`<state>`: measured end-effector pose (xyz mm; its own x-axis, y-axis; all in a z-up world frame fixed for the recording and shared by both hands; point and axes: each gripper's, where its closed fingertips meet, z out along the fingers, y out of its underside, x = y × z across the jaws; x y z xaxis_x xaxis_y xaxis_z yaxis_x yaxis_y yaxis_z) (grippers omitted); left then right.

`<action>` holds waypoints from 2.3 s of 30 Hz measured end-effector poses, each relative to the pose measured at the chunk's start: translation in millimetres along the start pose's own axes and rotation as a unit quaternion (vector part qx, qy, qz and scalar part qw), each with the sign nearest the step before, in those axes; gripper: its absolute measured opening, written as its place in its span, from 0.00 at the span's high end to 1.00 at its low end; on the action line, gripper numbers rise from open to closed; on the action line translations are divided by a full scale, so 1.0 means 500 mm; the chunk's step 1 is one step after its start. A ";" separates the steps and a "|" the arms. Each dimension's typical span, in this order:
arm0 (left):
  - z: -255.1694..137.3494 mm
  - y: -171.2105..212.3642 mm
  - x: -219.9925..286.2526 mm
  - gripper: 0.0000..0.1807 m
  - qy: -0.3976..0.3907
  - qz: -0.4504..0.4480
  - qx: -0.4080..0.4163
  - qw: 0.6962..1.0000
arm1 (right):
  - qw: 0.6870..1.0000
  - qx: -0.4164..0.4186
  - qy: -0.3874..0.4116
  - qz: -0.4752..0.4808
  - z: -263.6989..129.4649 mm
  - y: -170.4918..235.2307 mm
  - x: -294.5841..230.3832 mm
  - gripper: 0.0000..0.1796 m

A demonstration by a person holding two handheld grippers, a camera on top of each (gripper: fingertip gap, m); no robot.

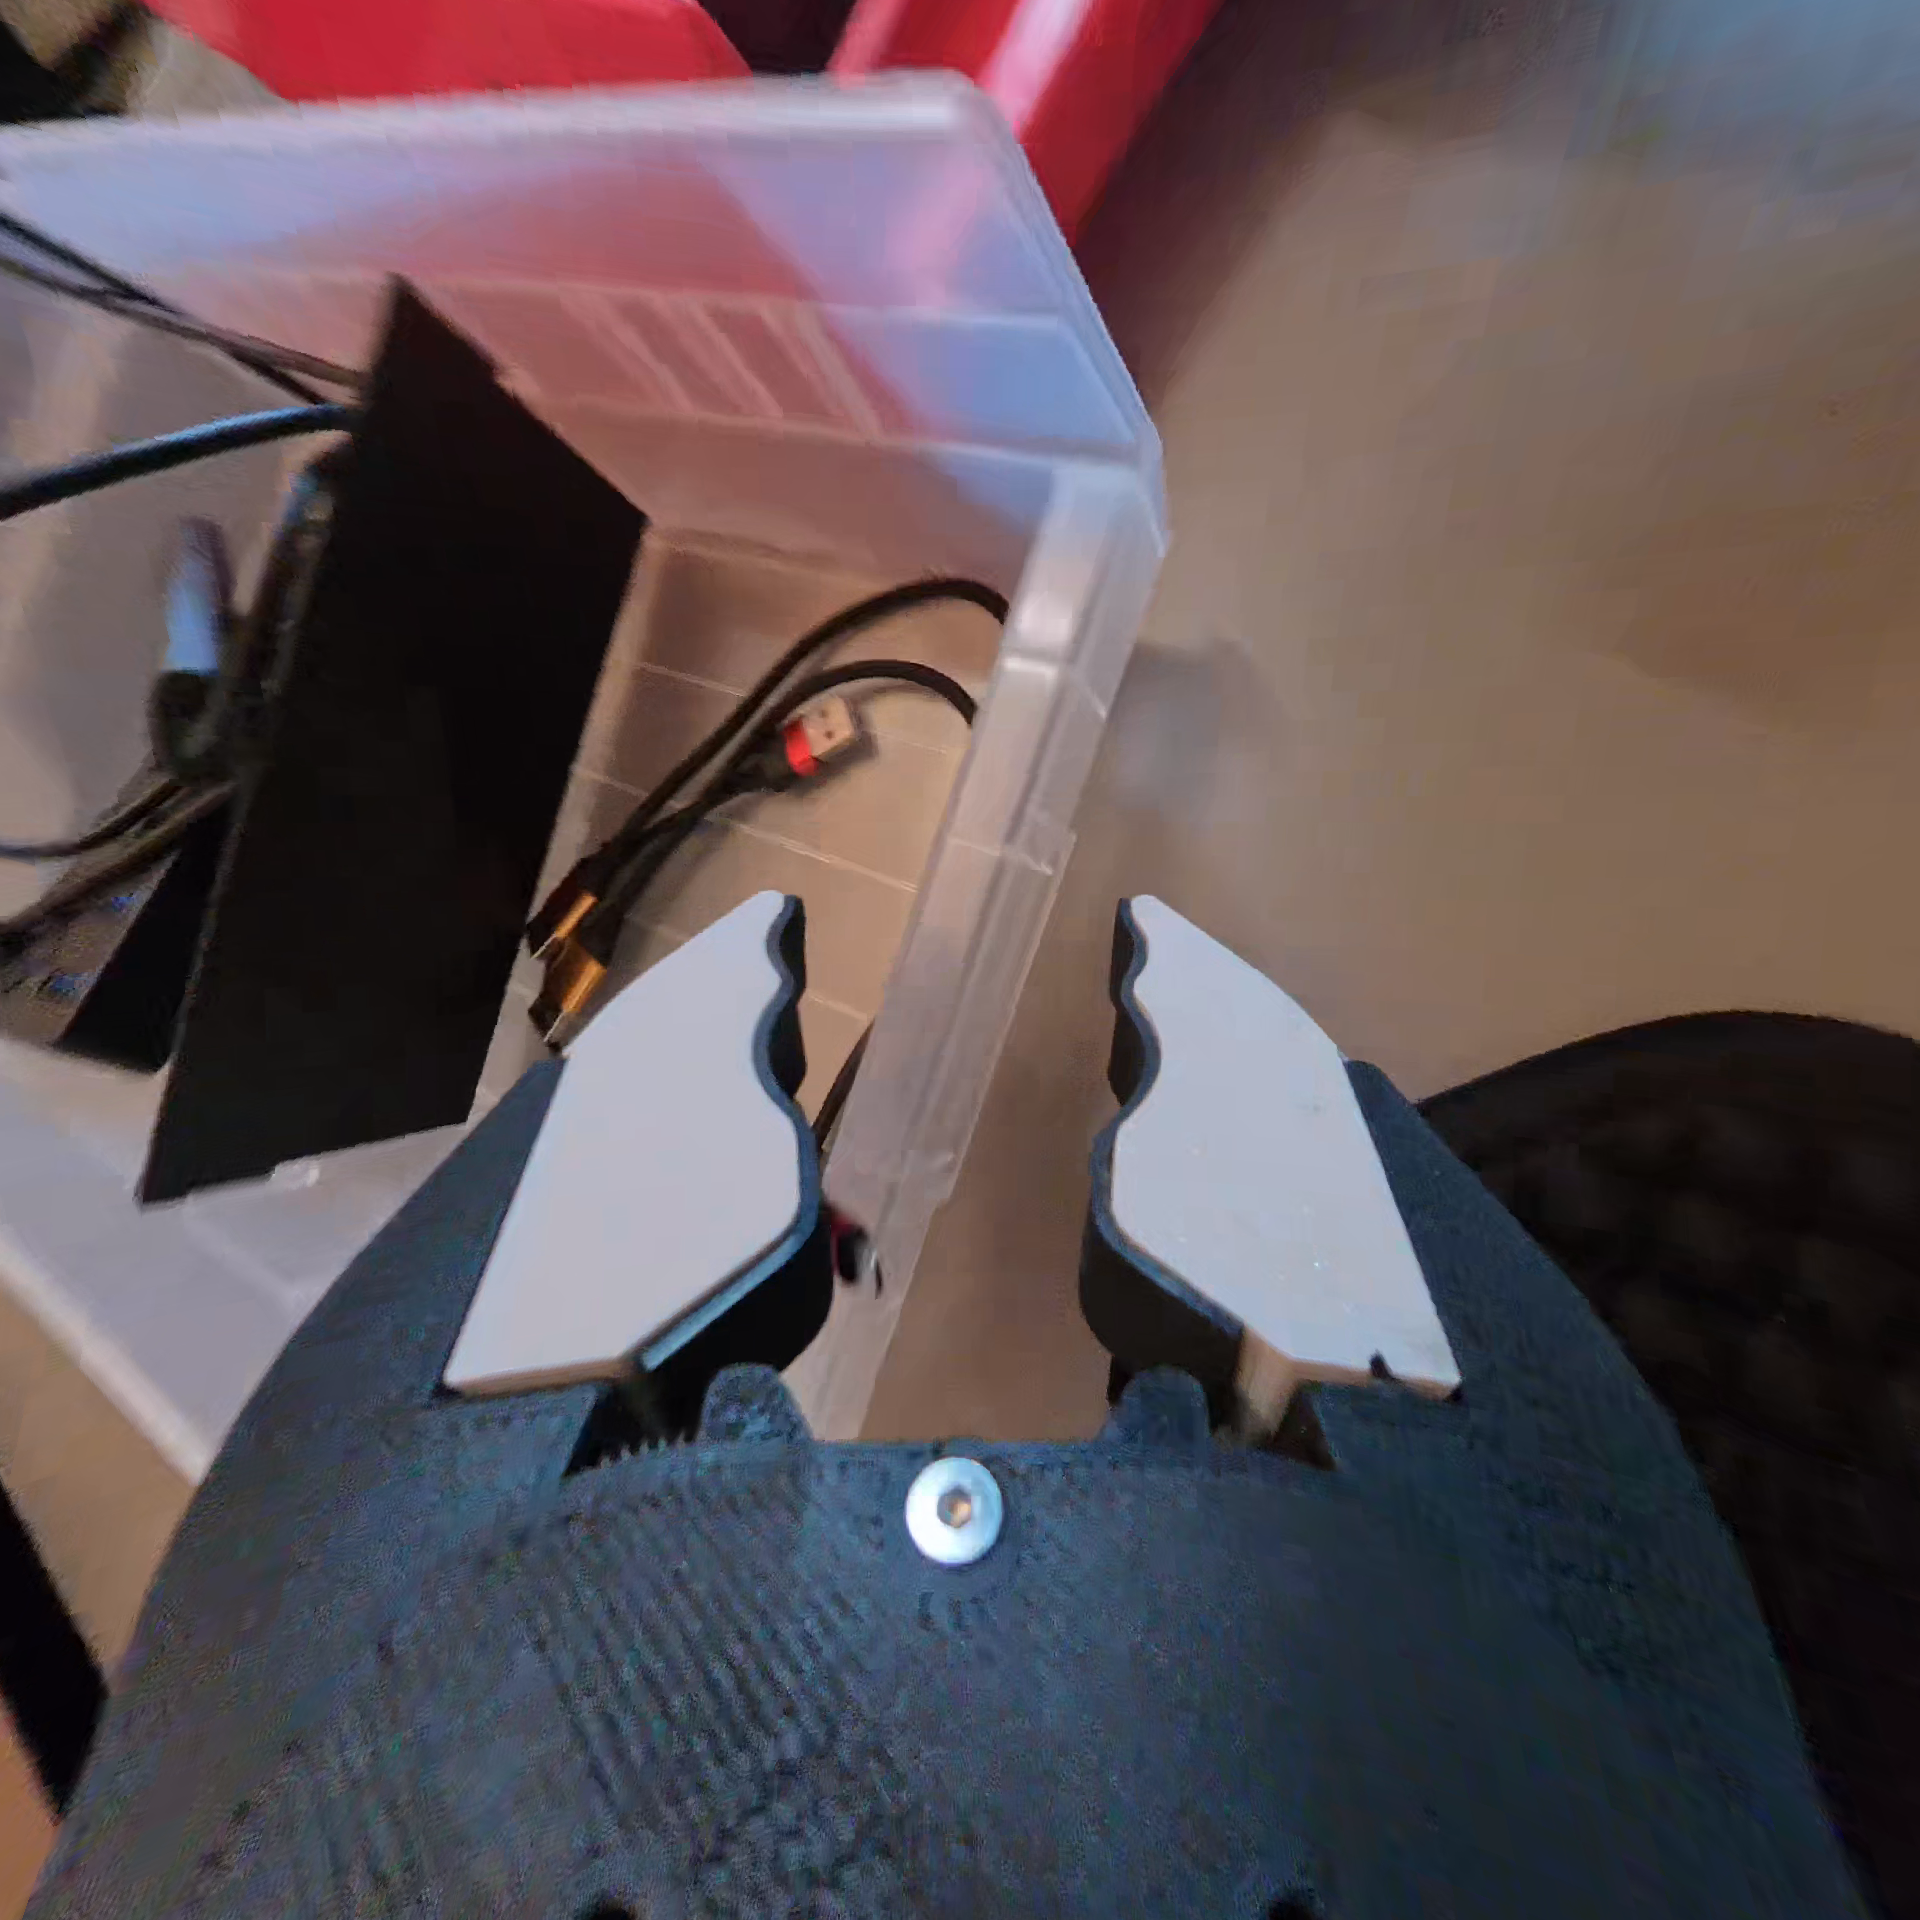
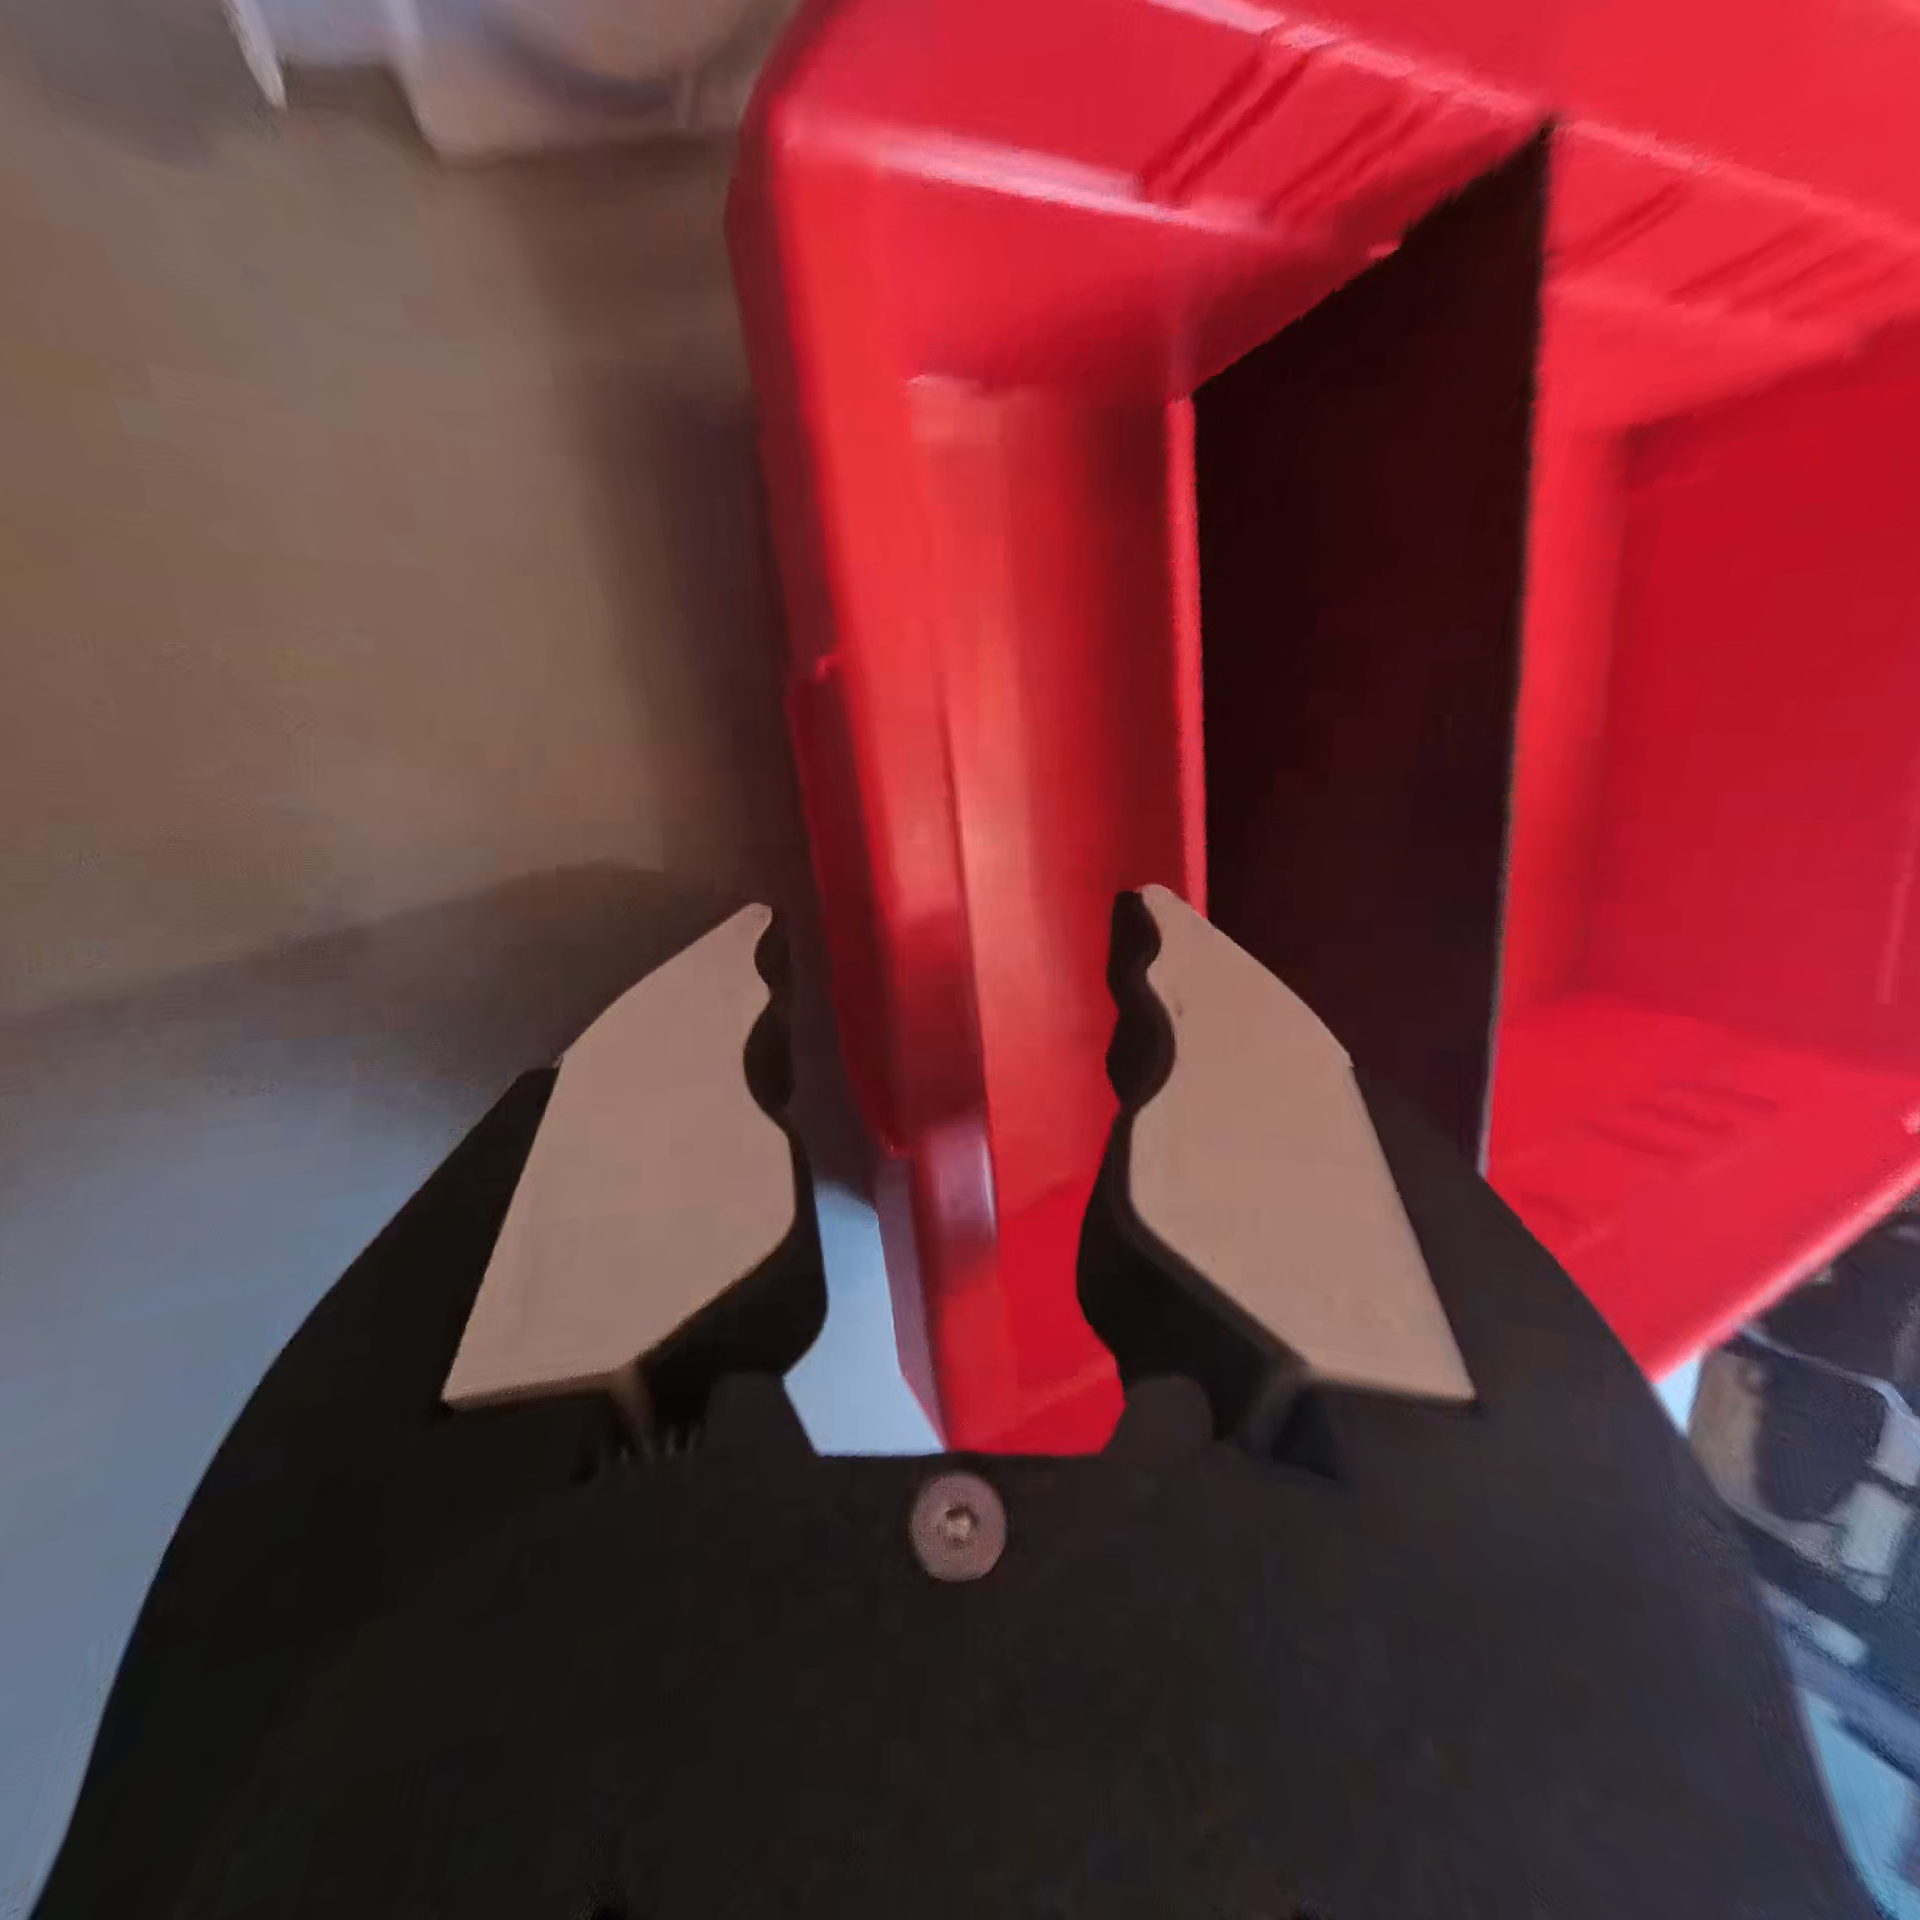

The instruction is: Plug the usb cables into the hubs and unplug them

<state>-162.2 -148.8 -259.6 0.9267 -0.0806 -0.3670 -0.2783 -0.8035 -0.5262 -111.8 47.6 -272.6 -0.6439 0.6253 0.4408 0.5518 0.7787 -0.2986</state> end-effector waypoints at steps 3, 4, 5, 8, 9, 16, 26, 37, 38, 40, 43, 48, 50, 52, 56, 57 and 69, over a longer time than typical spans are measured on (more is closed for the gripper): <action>0.049 0.007 0.003 0.78 0.000 0.064 -0.046 0.997 | 0.998 -0.044 -0.002 -0.048 0.032 0.014 -0.013 0.80; 0.058 0.007 0.008 0.81 0.008 0.085 -0.050 0.995 | 0.998 -0.040 0.006 -0.047 0.031 0.015 -0.013 0.83; 0.063 0.001 0.007 0.83 0.002 0.099 -0.044 0.994 | 0.998 -0.033 0.021 -0.041 0.025 0.018 -0.010 0.83; 0.070 -0.003 -0.005 0.83 -0.014 0.116 -0.034 0.993 | 0.997 -0.034 0.065 -0.005 -0.010 0.065 -0.014 0.82; 0.071 -0.004 -0.008 0.83 -0.012 0.118 -0.026 0.993 | 0.997 -0.030 0.072 0.016 -0.024 0.085 -0.021 0.81; 0.080 0.002 -0.035 0.83 -0.001 0.111 0.023 0.994 | 0.988 -0.033 0.113 0.103 -0.133 0.248 -0.112 0.78; 0.122 0.008 -0.142 0.80 -0.015 0.101 0.034 0.994 | 0.969 -0.092 0.217 0.081 -0.116 0.381 0.002 0.80; 0.005 -0.061 -0.362 0.81 -0.037 -0.186 0.148 0.971 | 0.919 0.256 0.156 0.256 -0.191 0.187 0.046 0.76; 0.009 -0.060 -0.402 0.81 -0.049 -0.215 0.138 0.966 | 0.910 0.283 0.134 0.273 -0.191 0.172 0.043 0.76; 0.036 -0.050 -0.471 0.81 -0.063 -0.254 0.101 0.960 | 0.898 0.317 0.108 0.286 -0.187 0.153 0.033 0.78; 0.103 -0.036 -0.521 0.78 -0.051 -0.271 0.027 0.961 | 0.902 0.316 0.115 0.271 -0.169 0.154 0.017 0.80; 0.192 -0.016 -0.545 0.76 -0.064 -0.221 -0.117 0.966 | 0.906 0.321 0.110 0.253 -0.155 0.159 -0.007 0.83; 0.209 -0.009 -0.537 0.78 -0.051 -0.203 -0.171 0.963 | 0.906 0.322 0.114 0.249 -0.154 0.160 -0.007 0.84; 0.210 -0.008 -0.533 0.82 -0.045 -0.185 -0.207 0.960 | 0.904 0.327 0.113 0.250 -0.154 0.158 -0.008 0.84; 0.162 0.002 -0.560 0.91 -0.102 -0.076 -0.283 0.951 | 0.907 0.328 0.124 0.231 -0.160 0.154 -0.017 0.86; 0.143 0.004 -0.565 0.91 -0.110 -0.061 -0.297 0.947 | 0.909 0.327 0.130 0.223 -0.163 0.152 -0.018 0.86; -0.166 -0.014 -0.671 0.91 -0.295 0.184 -0.439 0.828 | 0.904 0.337 0.157 0.212 -0.190 0.147 -0.018 0.90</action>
<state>-450.4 -165.0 -69.3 0.4631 -0.3215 -0.8259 0.0167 -0.9285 0.3709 -15.2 94.6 -218.0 -0.2107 0.9118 0.3524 0.1976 0.3927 -0.8982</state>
